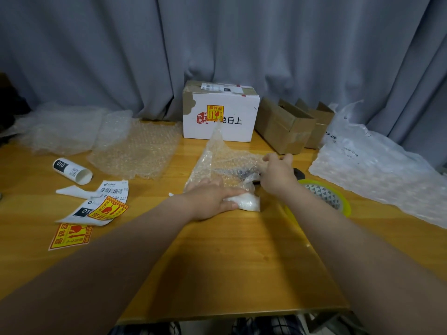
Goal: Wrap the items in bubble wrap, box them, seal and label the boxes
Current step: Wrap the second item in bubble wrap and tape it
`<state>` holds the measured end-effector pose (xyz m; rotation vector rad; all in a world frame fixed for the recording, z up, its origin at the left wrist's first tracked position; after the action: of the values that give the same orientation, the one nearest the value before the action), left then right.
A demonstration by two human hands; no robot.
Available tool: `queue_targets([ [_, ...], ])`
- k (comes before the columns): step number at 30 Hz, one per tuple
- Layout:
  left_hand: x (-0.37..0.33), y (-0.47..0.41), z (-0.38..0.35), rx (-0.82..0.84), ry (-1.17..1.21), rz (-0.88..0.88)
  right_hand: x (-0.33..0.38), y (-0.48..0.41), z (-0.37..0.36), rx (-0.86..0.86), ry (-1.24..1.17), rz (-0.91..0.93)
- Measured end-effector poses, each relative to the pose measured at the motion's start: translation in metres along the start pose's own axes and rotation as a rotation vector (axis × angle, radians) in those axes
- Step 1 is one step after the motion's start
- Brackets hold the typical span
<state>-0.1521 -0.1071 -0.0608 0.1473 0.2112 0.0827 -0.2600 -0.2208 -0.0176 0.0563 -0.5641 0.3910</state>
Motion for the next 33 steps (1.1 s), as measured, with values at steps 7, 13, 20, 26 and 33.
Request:
queue_targets([
  [7, 0.008, -0.004, -0.001, -0.017, 0.176, -0.049, -0.001, -0.026, -0.01, 0.147, 0.491, 0.054],
  [13, 0.011, 0.003, 0.0, 0.033, 0.249, -0.093, 0.013, -0.036, 0.017, -0.053, -0.074, 0.243],
  [20, 0.011, 0.005, -0.004, 0.078, 0.278, -0.064, 0.05, -0.04, 0.036, -0.032, 0.192, 0.47],
  [26, 0.015, 0.007, -0.011, 0.087, 0.318, -0.03, 0.077, -0.055, 0.034, -0.162, 0.21, 0.411],
  [33, 0.016, 0.009, -0.008, 0.053, 0.208, 0.005, 0.07, -0.049, 0.03, -0.282, -0.023, 0.299],
])
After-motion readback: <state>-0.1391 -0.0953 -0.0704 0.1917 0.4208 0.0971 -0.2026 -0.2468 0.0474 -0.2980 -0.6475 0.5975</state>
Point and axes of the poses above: each hand's wrist, its own y-axis away from the middle knuckle, its own z-axis out of the back of the hand, x = y × z, the point moved 9 cm from there along -y, towards the middle knuckle, and after that the axes turned 3 degrees about -y, right-handed, at the moved point
